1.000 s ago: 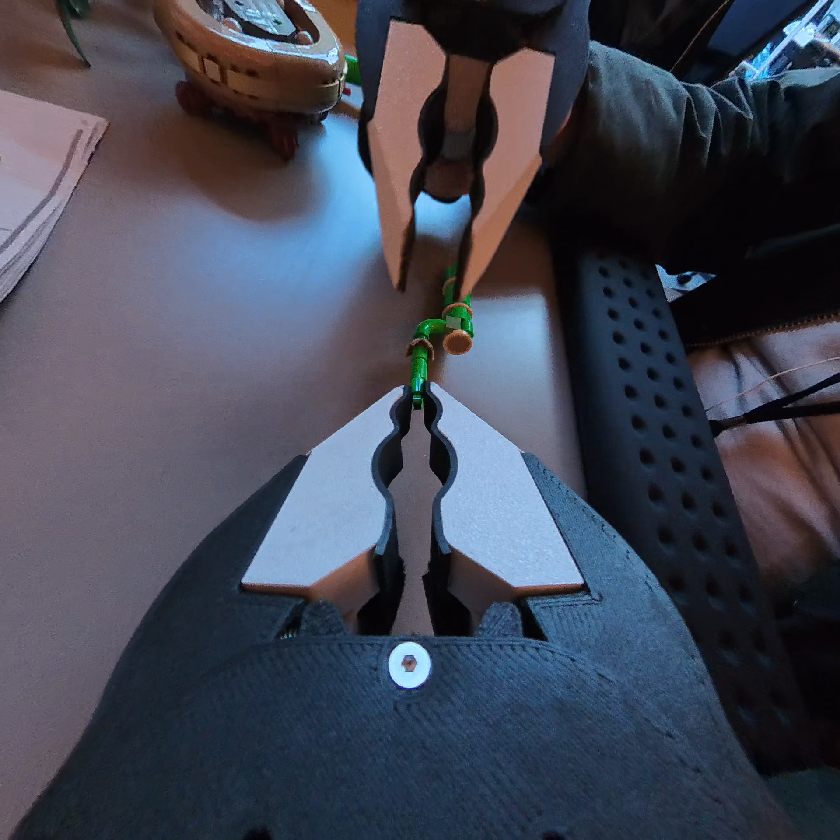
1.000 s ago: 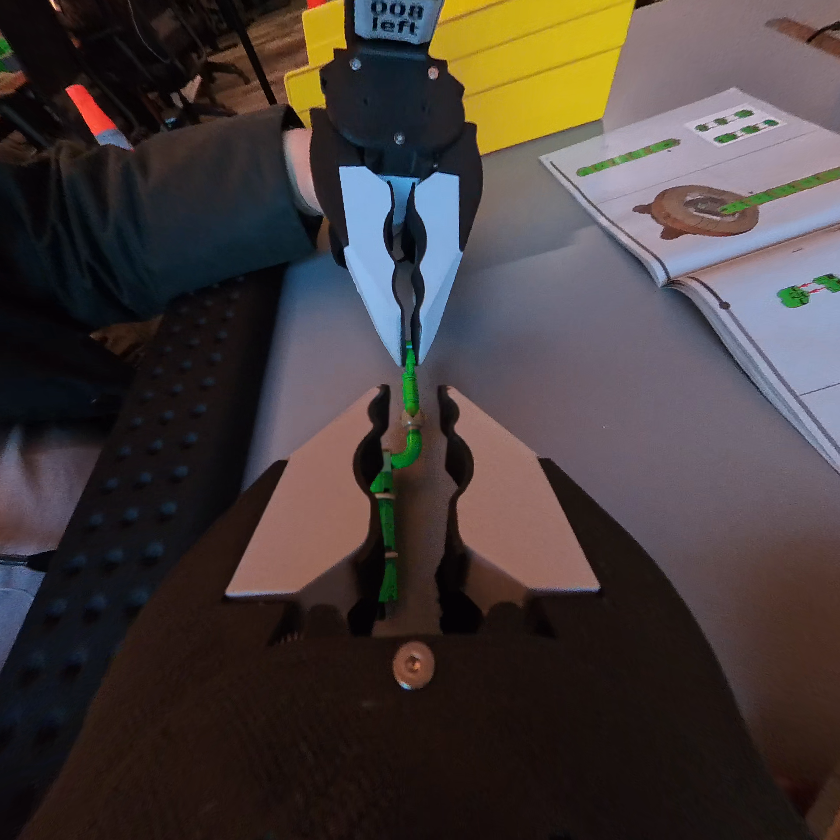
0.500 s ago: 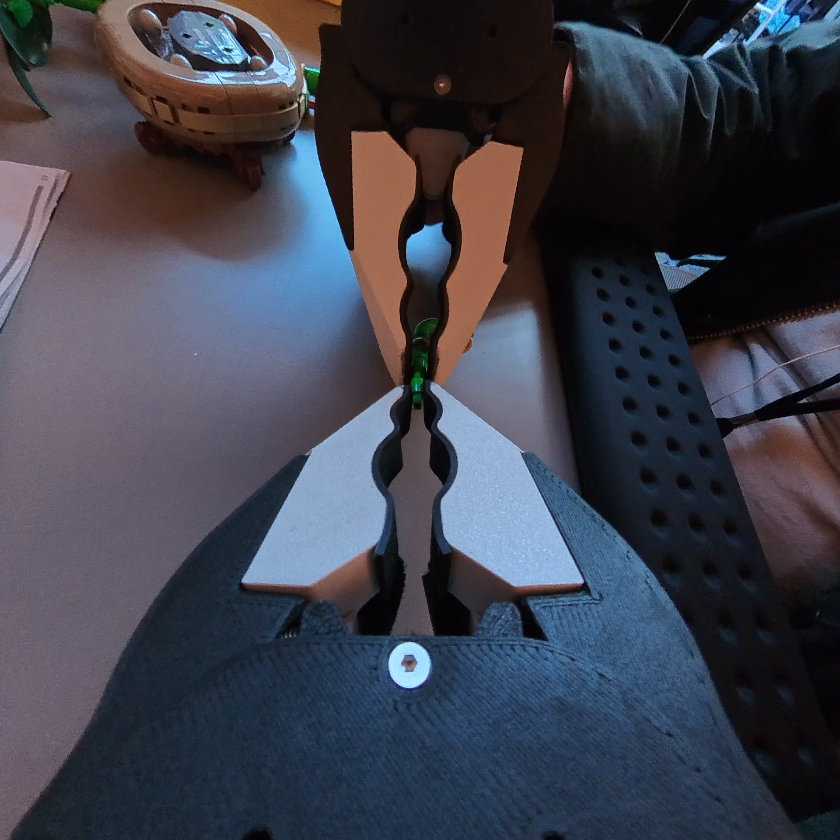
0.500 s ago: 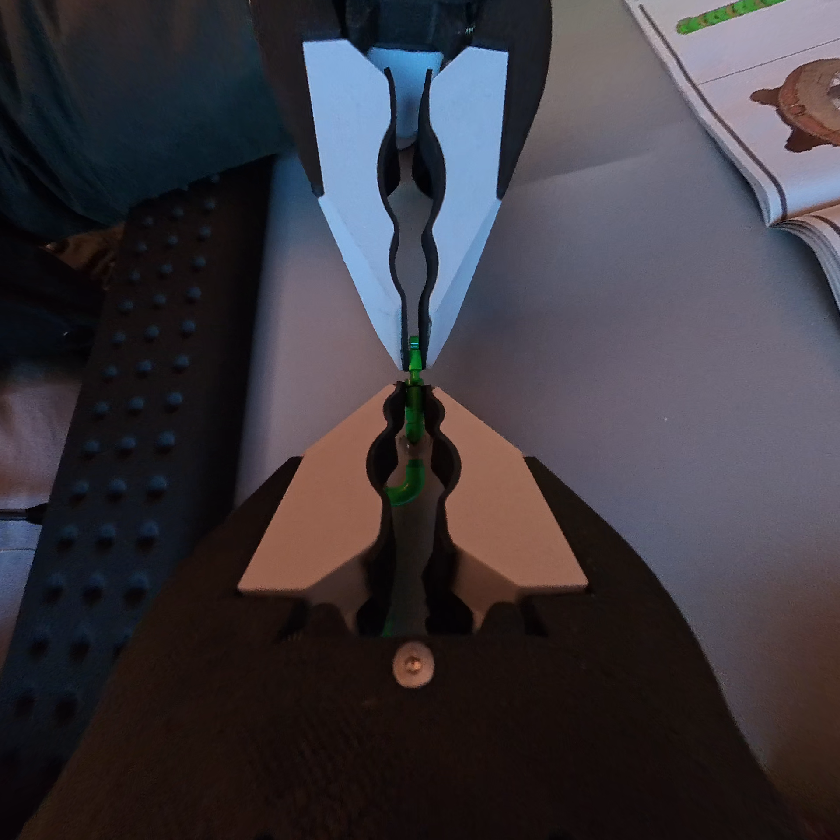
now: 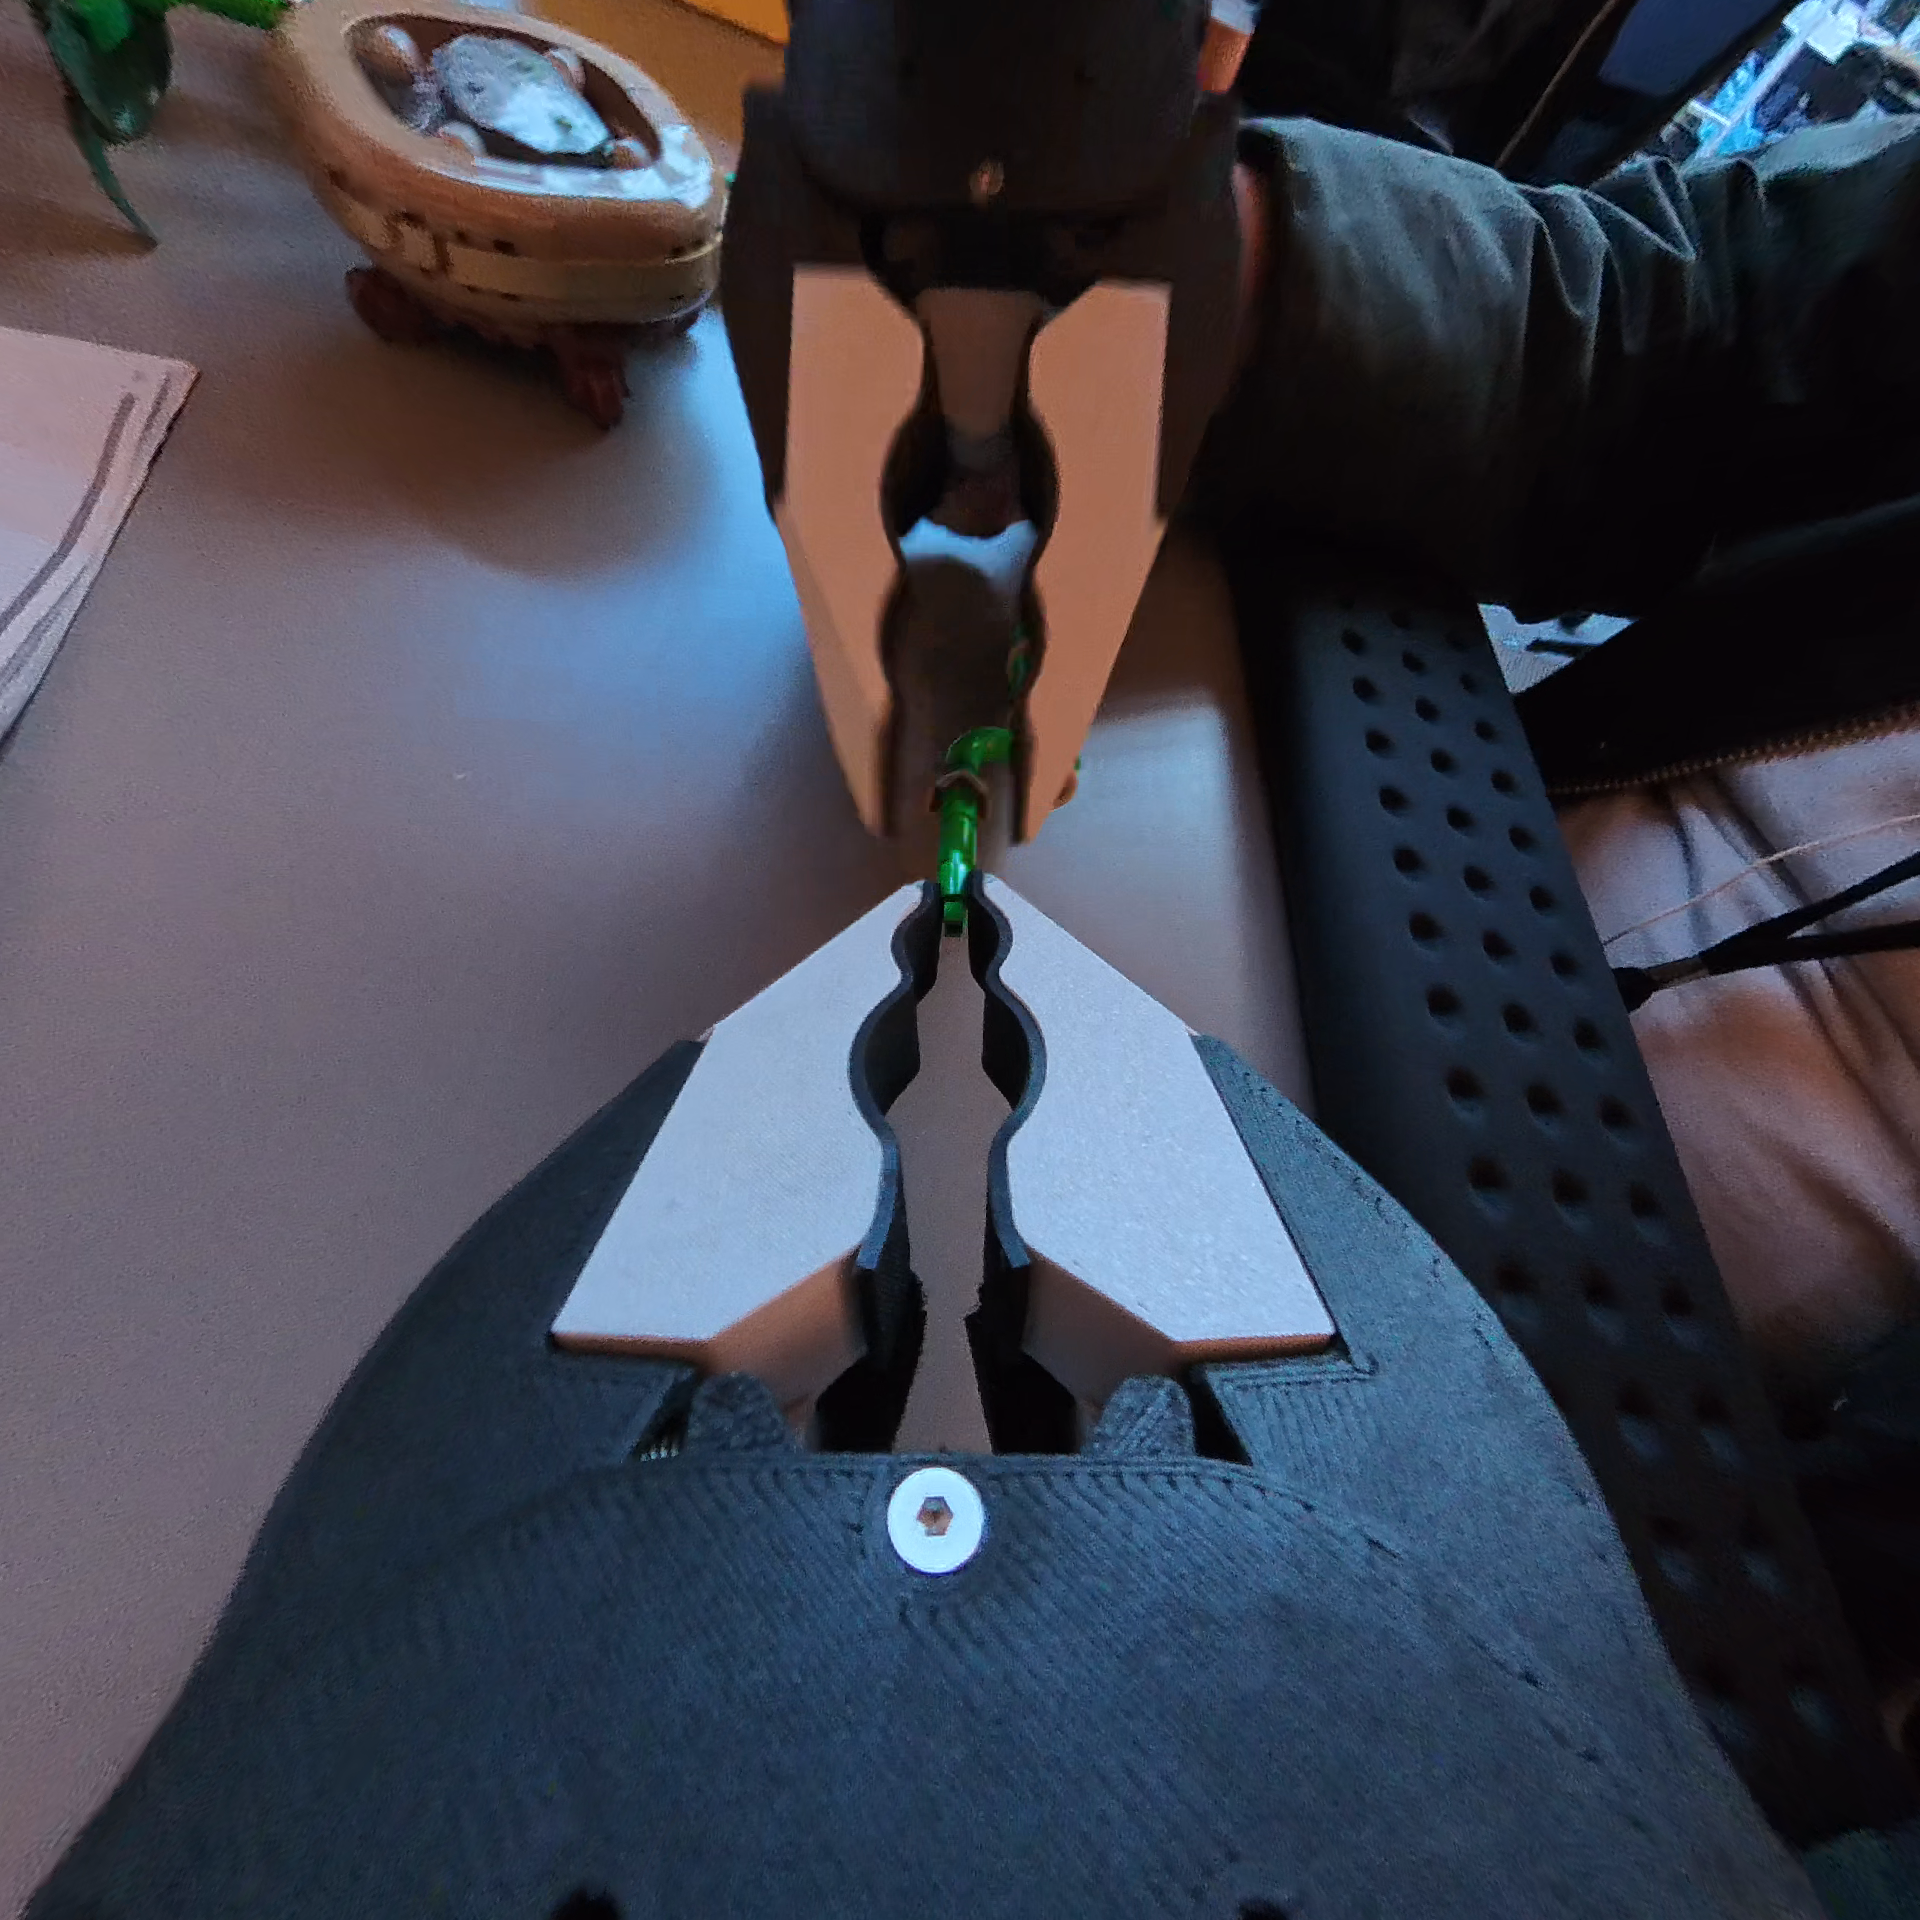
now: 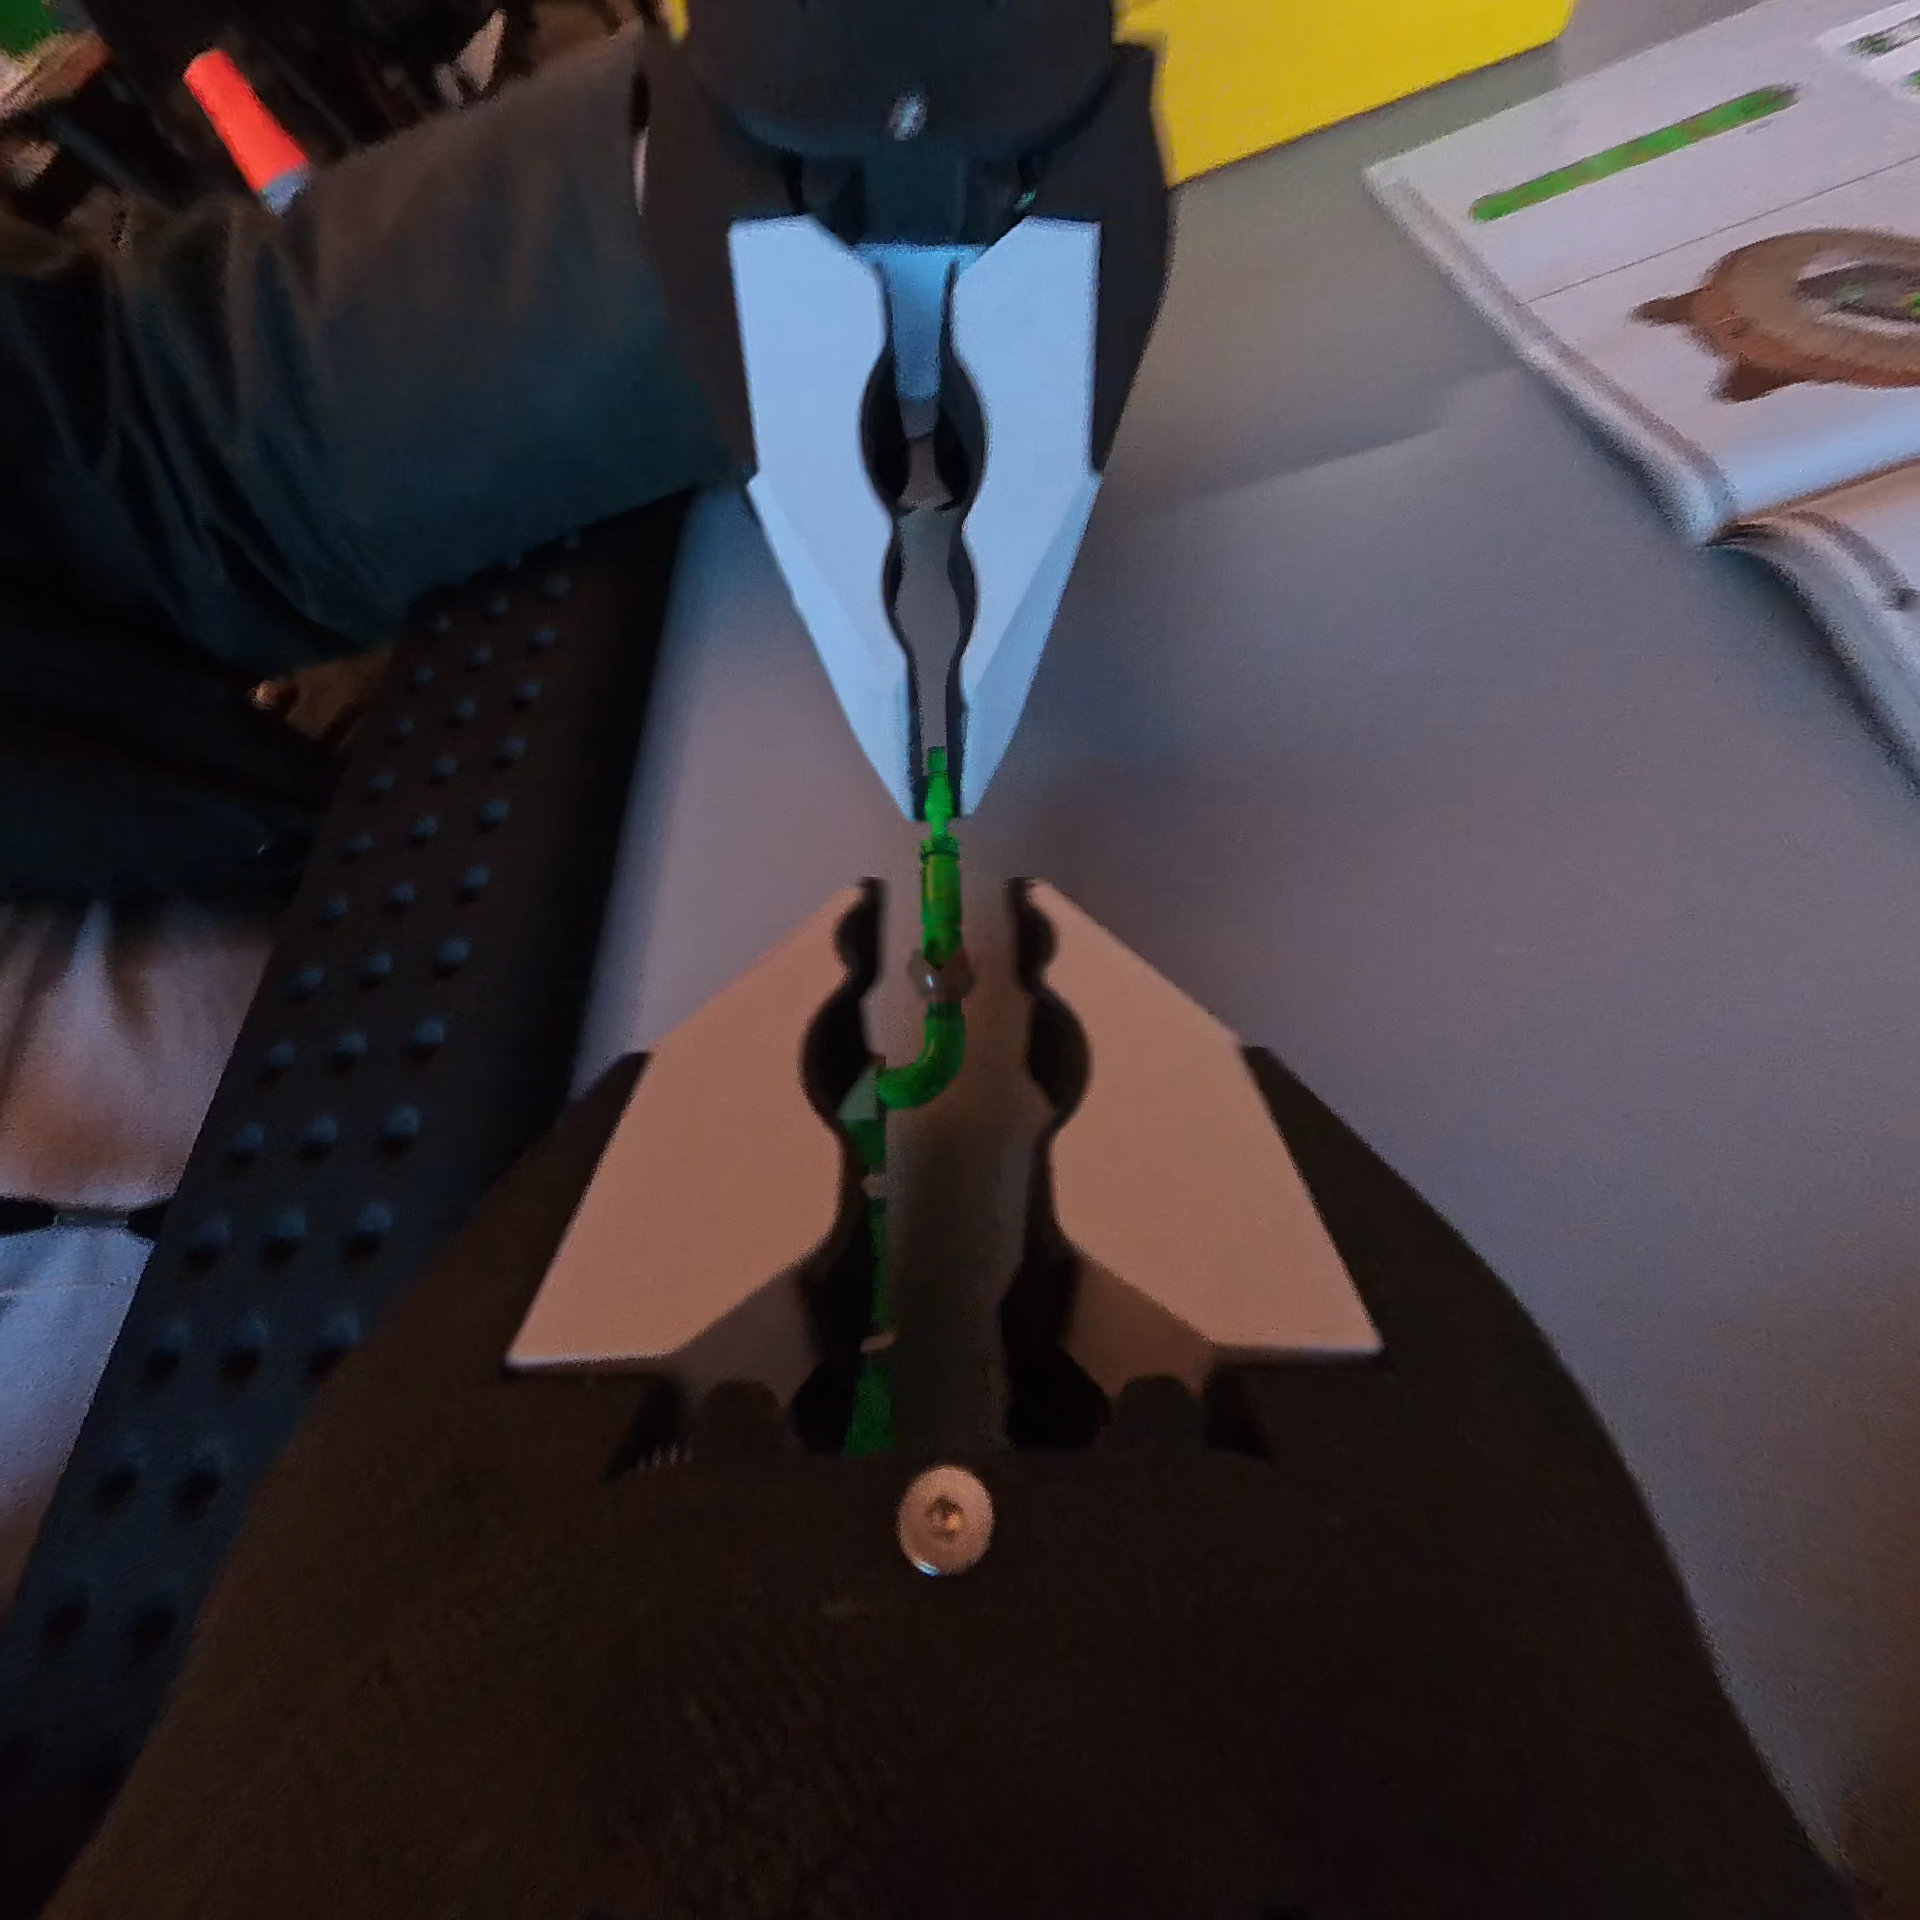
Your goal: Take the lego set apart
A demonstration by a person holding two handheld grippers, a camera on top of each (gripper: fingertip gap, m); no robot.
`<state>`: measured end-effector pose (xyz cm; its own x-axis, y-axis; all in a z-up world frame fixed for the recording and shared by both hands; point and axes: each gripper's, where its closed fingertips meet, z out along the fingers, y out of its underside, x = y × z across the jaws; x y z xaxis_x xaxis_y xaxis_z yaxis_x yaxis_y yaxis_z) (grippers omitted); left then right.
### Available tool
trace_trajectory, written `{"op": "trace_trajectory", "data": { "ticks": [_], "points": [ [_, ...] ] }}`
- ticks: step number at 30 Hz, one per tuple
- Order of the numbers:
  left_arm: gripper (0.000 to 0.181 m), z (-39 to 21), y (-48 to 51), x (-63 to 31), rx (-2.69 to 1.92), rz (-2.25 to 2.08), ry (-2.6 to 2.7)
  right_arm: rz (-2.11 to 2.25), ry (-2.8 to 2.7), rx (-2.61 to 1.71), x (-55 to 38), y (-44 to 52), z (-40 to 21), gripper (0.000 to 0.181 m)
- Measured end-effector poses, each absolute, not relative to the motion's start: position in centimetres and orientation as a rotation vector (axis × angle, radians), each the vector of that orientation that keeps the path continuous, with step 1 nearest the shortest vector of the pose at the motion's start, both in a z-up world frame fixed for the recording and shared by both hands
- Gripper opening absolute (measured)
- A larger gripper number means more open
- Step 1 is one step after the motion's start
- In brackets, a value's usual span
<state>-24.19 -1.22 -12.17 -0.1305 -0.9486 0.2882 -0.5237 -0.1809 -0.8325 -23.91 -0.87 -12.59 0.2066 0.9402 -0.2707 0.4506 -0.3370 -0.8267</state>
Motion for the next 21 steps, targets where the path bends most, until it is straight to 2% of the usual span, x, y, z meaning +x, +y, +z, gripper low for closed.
{"op": "trace_trajectory", "data": {
  "ticks": [1,6,10,11,13,15,17,21],
  "points": [
    [0.003,-12.4,-0.9,-24.5,-1.720,-1.260,1.624,1.045,-1.247,-1.885,-23.5,-0.2,-12.1,0.036],
    [0.003,-12.5,-0.7,-24.8,-1.774,-1.305,1.595,1.101,-1.197,-1.955,-22.6,0.0,-12.3,0.032],
    [0.003,-12.0,-0.7,-24.7,-1.730,-1.283,1.598,1.144,-1.282,-2.063,-23.0,-1.3,-14.4,0.020],
    [0.003,-11.8,-0.7,-24.7,-1.717,-1.279,1.596,1.203,-1.297,-2.062,-23.3,-1.9,-14.2,0.009],
    [0.005,-11.0,-0.5,-24.6,-1.687,-1.302,1.555,1.205,-1.281,-2.049,-23.4,-1.6,-13.8,0.007],
    [0.028,-9.9,0.7,-24.6,-1.680,-1.307,1.440,1.202,-1.232,-1.987,-23.4,-1.0,-12.5,0.007],
    [0.043,-8.2,1.6,-24.8,-1.652,-1.374,1.317,1.262,-1.106,-1.912,-23.5,-0.1,-10.3,0.007],
    [0.039,-4.4,1.5,-24.8,-1.521,-1.591,1.139,1.400,-0.925,-1.719,-23.6,0.5,-5.8,0.006]
  ]
}}
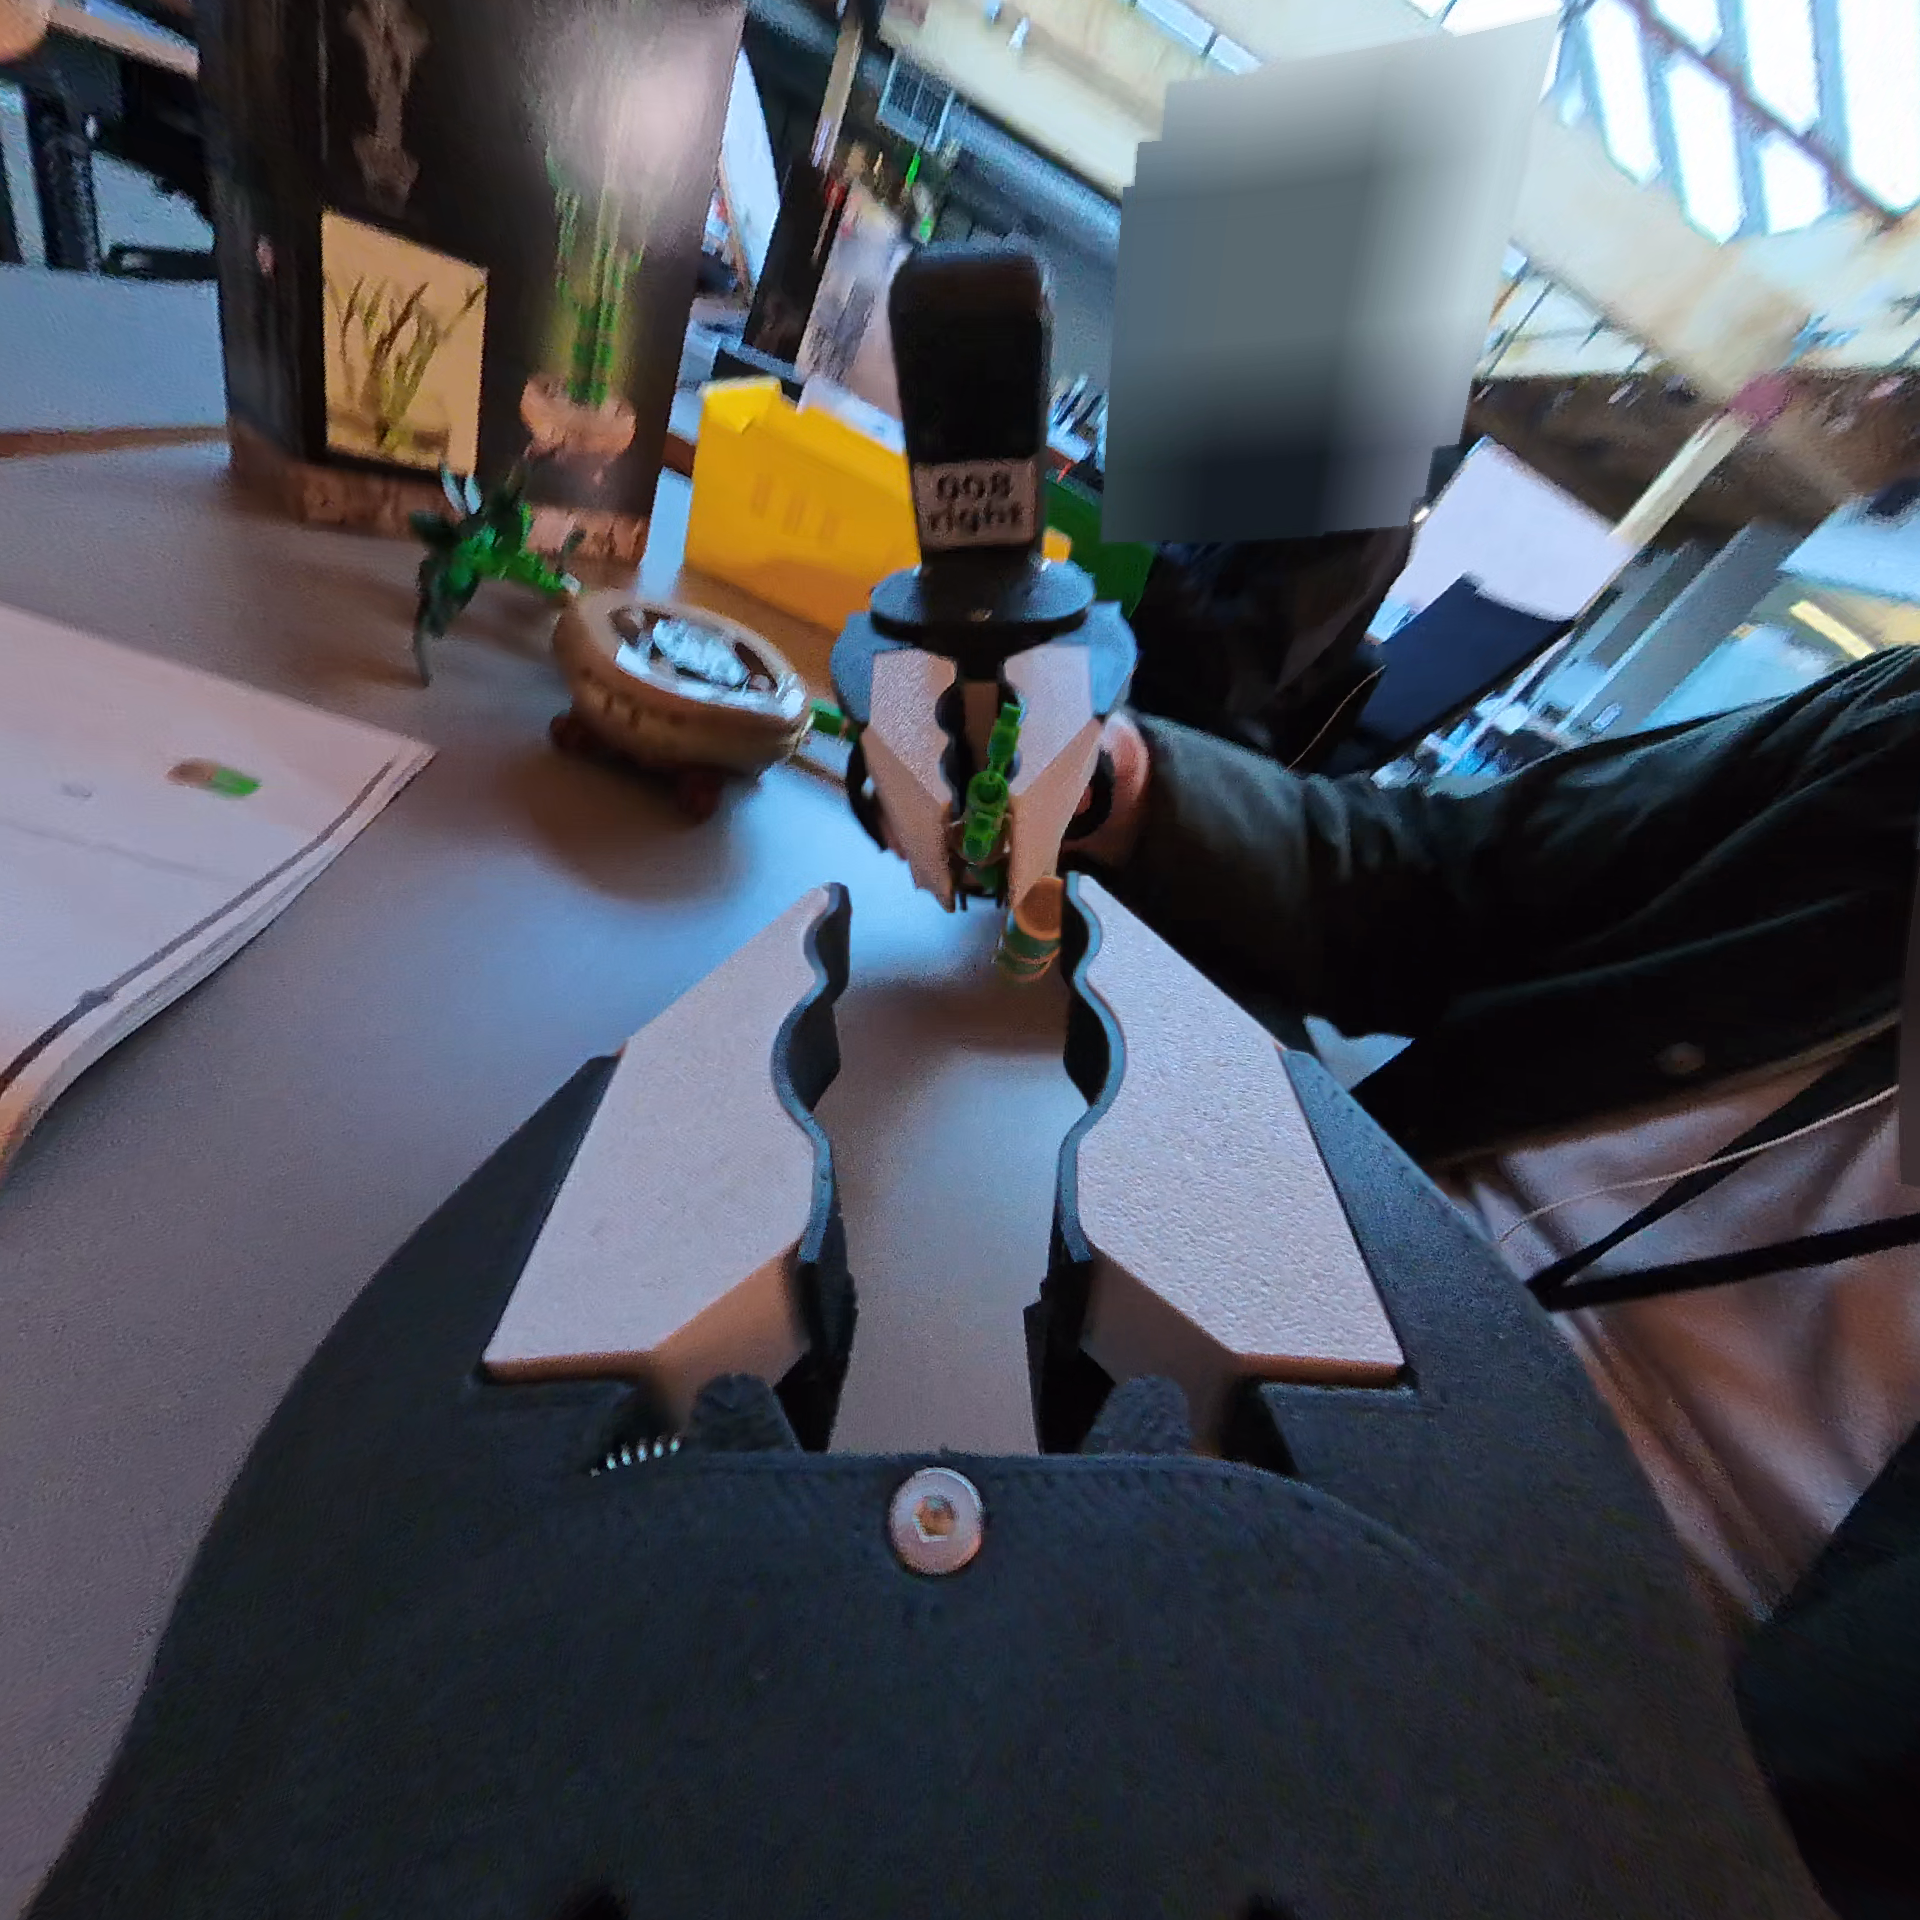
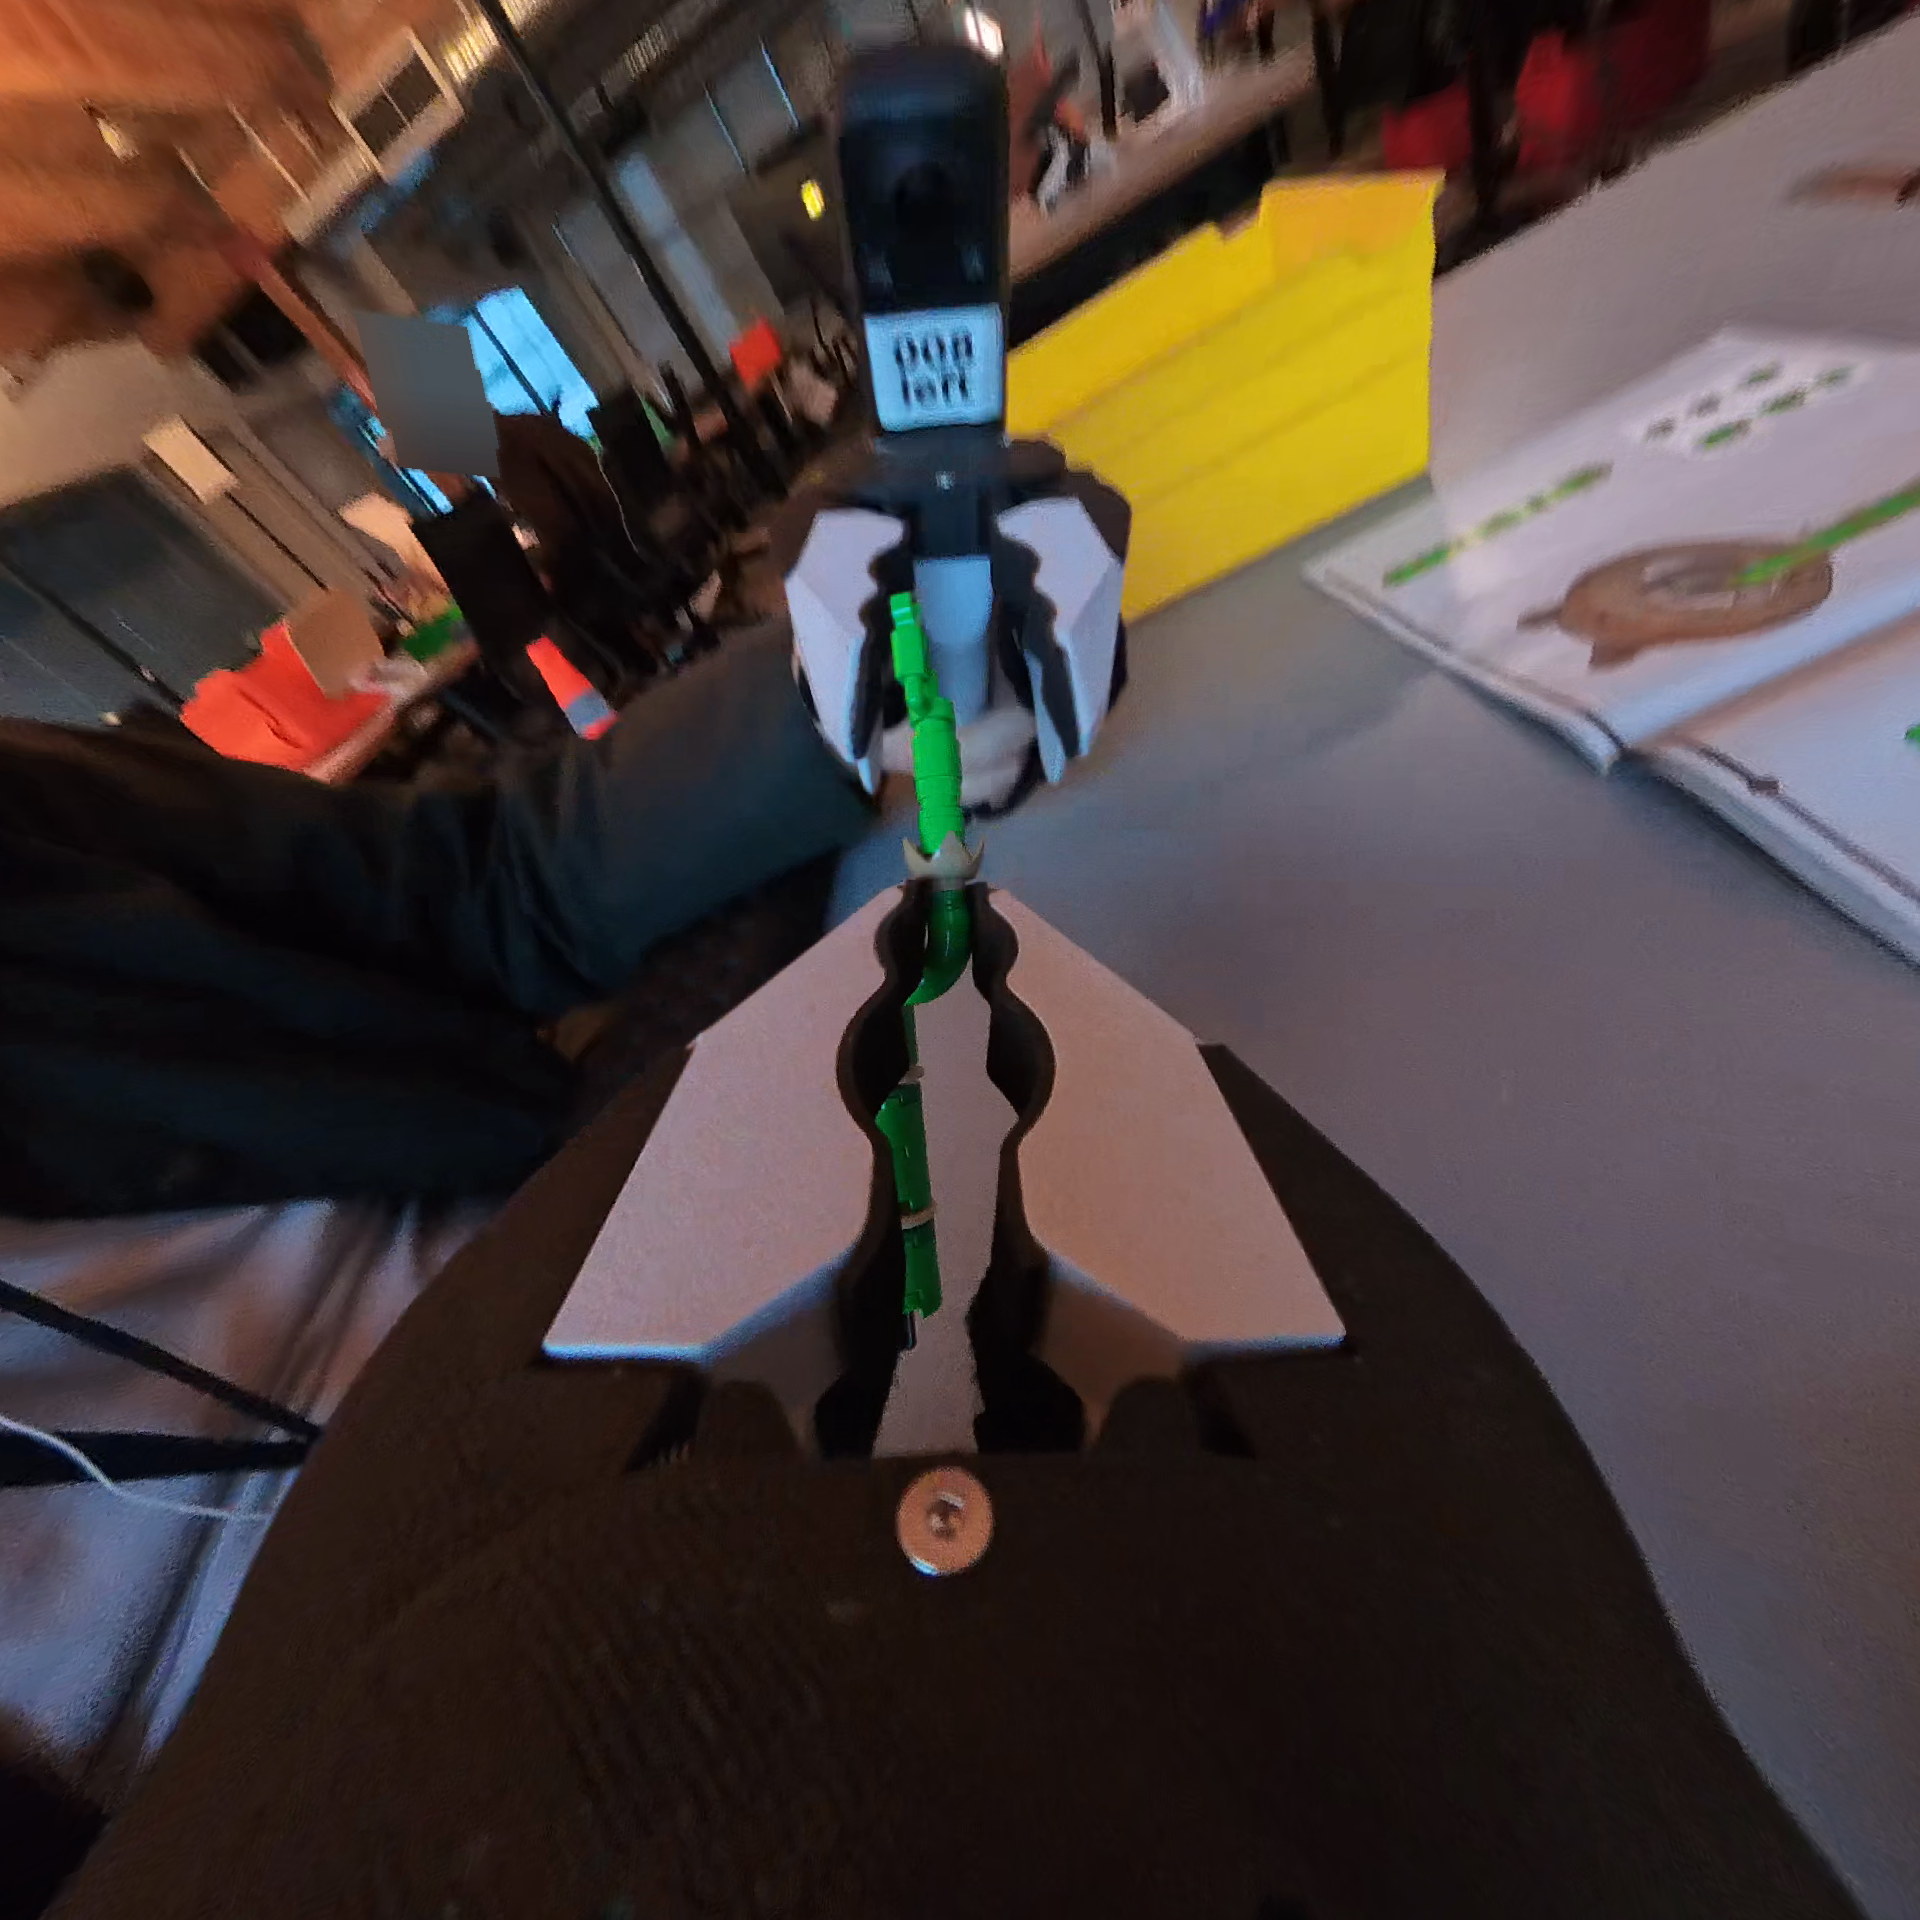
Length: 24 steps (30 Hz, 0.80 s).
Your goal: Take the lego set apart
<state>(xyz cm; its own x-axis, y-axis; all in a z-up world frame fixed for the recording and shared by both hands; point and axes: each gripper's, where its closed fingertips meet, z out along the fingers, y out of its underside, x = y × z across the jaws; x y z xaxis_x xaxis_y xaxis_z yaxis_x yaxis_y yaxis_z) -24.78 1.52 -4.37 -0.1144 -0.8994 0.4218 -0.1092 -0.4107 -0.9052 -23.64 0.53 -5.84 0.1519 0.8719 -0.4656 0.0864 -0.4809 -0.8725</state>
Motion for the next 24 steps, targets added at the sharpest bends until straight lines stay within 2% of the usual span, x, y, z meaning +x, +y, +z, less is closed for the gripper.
{"op": "trace_trajectory", "data": {
  "ticks": [5,10,24],
  "points": [
    [0.031,-2.1,0.6,-23.5,-1.398,-1.656,1.082,1.583,-0.862,-1.611,-24.4,-0.5,-3.5,0.006],
    [0.009,-1.9,-0.3,-22.9,-1.343,-1.650,1.119,1.648,-0.850,-1.601,-24.9,-0.7,-3.4,0.006],
    [0.008,-1.9,-0.4,-22.9,-1.315,-1.525,1.157,1.717,-0.831,-1.589,-24.9,-0.8,-3.4,0.006]
  ]
}}
